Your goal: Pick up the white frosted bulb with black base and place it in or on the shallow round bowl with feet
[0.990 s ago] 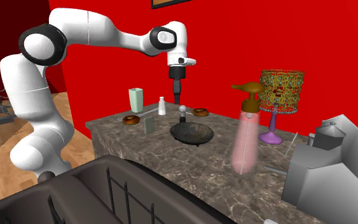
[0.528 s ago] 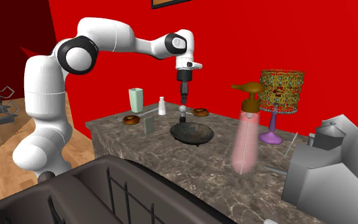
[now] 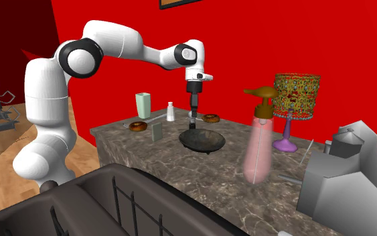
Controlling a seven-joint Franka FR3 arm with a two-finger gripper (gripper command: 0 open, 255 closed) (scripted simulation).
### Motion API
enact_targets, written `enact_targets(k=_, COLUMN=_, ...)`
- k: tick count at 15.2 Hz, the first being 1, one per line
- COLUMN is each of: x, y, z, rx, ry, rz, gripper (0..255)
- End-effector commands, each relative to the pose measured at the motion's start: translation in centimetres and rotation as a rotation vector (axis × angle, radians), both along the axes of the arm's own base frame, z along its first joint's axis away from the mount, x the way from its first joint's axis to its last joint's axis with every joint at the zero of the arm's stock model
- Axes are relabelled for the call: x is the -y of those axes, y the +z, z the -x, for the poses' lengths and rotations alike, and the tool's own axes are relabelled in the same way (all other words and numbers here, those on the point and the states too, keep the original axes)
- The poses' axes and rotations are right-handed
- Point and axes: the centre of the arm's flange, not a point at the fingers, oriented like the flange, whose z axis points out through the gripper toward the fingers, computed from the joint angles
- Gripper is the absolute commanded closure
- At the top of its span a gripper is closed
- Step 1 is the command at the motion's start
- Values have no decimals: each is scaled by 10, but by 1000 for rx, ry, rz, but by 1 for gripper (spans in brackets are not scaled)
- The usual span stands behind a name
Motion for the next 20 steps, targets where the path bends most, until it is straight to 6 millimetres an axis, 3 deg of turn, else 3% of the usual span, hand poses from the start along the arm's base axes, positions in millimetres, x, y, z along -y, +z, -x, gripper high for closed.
enact_targets(k=1, x=0, y=-2, z=0, rx=0, ry=0, rz=0, gripper=0)
enact_targets(k=6, x=0, y=-2, z=0, rx=0, ry=0, rz=0, gripper=0)
enact_targets(k=7, x=0, y=-2, z=0, rx=0, ry=0, rz=0, gripper=255)
enact_targets(k=16, x=0, y=-2, z=0, rx=0, ry=0, rz=0, gripper=255)
enact_targets(k=20, x=0, y=19, z=0, rx=0, ry=0, rz=0, gripper=255)
